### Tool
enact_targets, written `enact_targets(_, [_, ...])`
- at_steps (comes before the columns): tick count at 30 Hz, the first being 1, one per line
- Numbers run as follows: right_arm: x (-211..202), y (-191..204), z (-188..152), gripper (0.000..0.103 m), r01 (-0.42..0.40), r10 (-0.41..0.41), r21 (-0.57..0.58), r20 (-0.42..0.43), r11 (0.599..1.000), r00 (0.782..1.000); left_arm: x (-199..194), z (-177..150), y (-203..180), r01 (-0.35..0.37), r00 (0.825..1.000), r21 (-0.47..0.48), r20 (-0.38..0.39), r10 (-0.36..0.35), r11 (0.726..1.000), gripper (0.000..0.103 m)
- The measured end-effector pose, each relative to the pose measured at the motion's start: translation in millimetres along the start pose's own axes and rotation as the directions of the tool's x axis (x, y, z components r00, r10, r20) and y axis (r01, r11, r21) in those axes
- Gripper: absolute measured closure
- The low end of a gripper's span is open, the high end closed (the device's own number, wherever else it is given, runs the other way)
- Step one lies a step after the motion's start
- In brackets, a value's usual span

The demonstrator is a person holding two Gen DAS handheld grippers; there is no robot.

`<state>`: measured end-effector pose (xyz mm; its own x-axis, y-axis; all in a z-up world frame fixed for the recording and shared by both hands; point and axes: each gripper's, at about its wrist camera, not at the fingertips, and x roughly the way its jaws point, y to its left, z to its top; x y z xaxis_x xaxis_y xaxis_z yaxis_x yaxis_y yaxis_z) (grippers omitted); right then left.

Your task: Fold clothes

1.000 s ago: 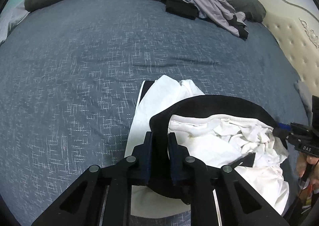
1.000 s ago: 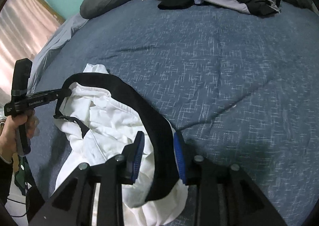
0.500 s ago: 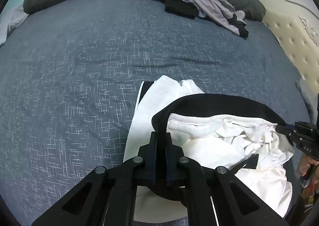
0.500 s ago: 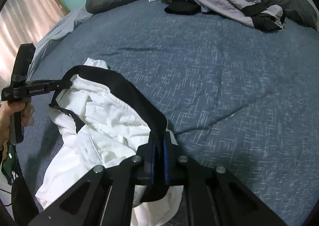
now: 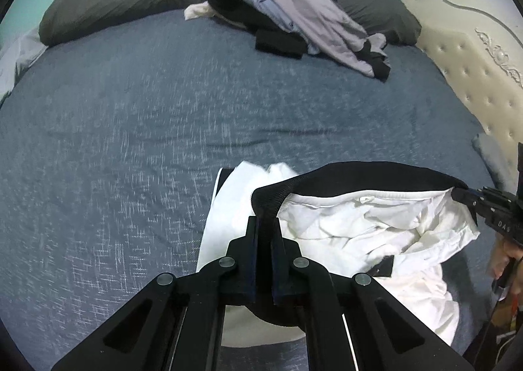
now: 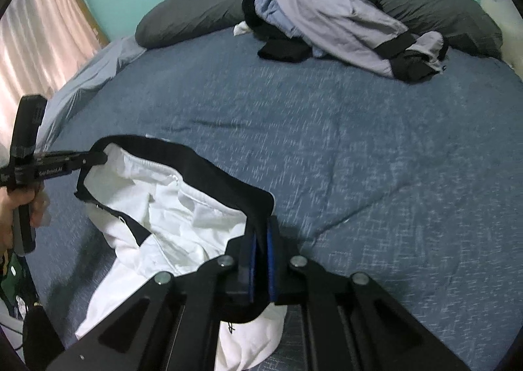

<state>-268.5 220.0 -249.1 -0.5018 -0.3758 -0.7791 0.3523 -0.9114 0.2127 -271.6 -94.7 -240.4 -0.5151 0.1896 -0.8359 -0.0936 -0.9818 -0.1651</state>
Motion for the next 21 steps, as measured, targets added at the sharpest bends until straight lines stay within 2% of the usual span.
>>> enact_targets(11, [-35, -6, 12, 0.098, 0.016, -0.017, 0.004, 0.053, 1.0, 0.998, -28, 9, -20, -0.004, 1.0, 0.028, 0.027, 0.003, 1.0, 0.097])
enact_targets(15, [-36, -6, 9, 0.098, 0.016, -0.016, 0.002, 0.049, 1.0, 0.999, -21, -1, -17, 0.009, 1.0, -0.001, -0.008, -0.009, 1.0, 0.097])
enact_targets(21, [-15, -4, -11, 0.098, 0.021, -0.021, -0.005, -0.001, 1.0, 1.0, 9, -25, -10, -0.01, 0.997, -0.028, -0.078, 0.008, 1.0, 0.096])
